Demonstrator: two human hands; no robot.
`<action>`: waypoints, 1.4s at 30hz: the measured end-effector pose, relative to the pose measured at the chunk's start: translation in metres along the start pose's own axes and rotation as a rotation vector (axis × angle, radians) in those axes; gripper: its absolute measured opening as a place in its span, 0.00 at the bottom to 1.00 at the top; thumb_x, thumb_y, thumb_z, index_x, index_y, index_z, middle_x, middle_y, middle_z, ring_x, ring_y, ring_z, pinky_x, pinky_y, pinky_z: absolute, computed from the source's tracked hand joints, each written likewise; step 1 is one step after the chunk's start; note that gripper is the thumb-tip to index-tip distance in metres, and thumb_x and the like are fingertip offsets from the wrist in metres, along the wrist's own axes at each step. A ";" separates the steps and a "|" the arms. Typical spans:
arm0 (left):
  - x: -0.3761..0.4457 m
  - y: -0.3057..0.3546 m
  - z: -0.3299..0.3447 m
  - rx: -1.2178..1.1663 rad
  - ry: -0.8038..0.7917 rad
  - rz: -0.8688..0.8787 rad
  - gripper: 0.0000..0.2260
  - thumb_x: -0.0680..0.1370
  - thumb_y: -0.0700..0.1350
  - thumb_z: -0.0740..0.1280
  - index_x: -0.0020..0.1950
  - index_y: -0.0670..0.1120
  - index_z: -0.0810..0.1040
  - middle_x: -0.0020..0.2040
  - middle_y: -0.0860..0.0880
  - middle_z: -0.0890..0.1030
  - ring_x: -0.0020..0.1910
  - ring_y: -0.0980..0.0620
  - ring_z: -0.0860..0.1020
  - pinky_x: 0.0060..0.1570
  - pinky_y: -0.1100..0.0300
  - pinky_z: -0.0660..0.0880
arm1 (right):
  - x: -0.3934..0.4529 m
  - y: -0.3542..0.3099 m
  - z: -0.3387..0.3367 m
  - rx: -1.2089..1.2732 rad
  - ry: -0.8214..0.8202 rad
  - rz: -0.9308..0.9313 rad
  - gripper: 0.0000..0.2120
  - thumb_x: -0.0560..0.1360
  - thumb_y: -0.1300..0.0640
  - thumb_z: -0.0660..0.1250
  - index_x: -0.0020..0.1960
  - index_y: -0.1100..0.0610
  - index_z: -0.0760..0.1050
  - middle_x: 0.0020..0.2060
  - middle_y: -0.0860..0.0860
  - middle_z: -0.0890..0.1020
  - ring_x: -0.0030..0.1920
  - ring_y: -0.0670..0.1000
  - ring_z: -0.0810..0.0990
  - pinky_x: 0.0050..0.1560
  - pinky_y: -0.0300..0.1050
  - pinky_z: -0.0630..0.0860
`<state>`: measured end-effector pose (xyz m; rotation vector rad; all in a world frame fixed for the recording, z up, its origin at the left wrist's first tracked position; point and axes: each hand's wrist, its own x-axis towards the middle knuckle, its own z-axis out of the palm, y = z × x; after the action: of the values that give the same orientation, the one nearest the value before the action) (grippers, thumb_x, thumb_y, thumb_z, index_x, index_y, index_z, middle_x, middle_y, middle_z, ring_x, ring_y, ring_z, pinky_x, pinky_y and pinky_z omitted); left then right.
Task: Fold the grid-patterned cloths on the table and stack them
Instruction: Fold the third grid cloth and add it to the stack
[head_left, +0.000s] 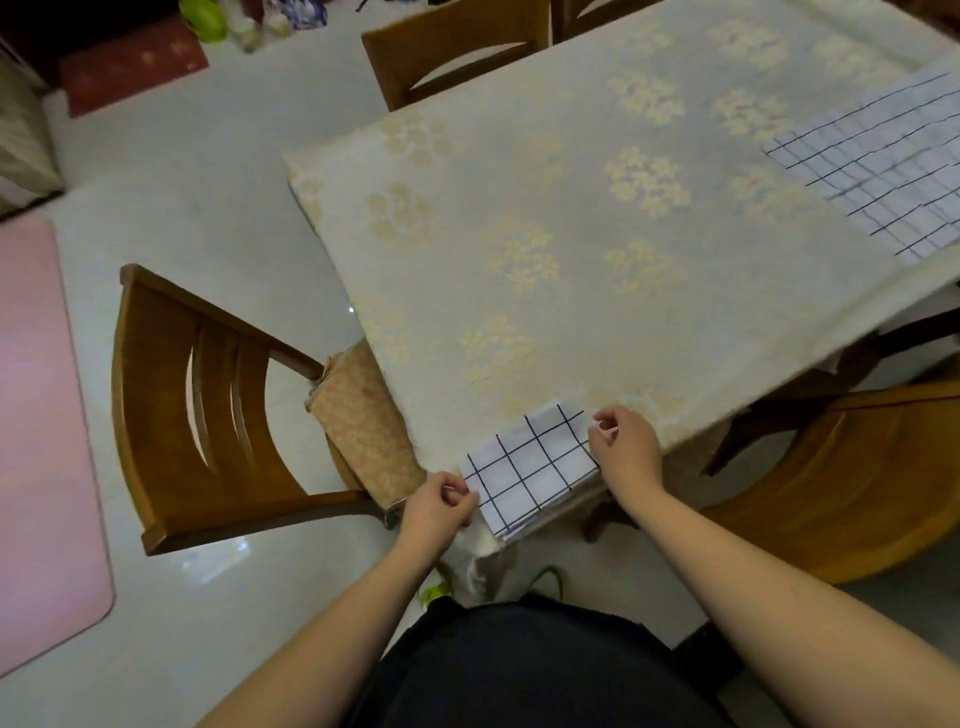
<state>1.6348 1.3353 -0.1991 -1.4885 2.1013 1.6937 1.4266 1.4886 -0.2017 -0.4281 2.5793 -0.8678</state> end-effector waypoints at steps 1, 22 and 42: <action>-0.002 0.000 0.000 0.032 0.023 0.025 0.06 0.75 0.44 0.72 0.44 0.46 0.76 0.36 0.46 0.81 0.35 0.50 0.80 0.38 0.57 0.79 | -0.002 -0.001 0.000 -0.037 0.032 -0.053 0.09 0.76 0.56 0.67 0.56 0.53 0.77 0.48 0.48 0.78 0.51 0.52 0.76 0.52 0.48 0.73; 0.005 -0.031 0.038 1.136 -0.044 0.547 0.27 0.82 0.60 0.46 0.79 0.50 0.53 0.79 0.44 0.52 0.78 0.45 0.51 0.73 0.48 0.48 | -0.016 0.016 0.032 -0.765 -0.408 -0.549 0.34 0.75 0.34 0.34 0.76 0.48 0.31 0.74 0.47 0.30 0.75 0.47 0.31 0.74 0.51 0.35; -0.010 0.046 -0.021 0.963 0.087 0.429 0.23 0.81 0.56 0.56 0.75 0.51 0.63 0.74 0.48 0.67 0.72 0.49 0.65 0.69 0.51 0.63 | -0.030 -0.054 0.016 -0.612 -0.251 -0.572 0.28 0.82 0.44 0.50 0.78 0.54 0.51 0.77 0.53 0.58 0.77 0.55 0.54 0.76 0.52 0.48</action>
<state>1.6188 1.3217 -0.1521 -0.8437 2.7693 0.4340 1.4686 1.4511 -0.1715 -1.3955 2.4590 -0.1217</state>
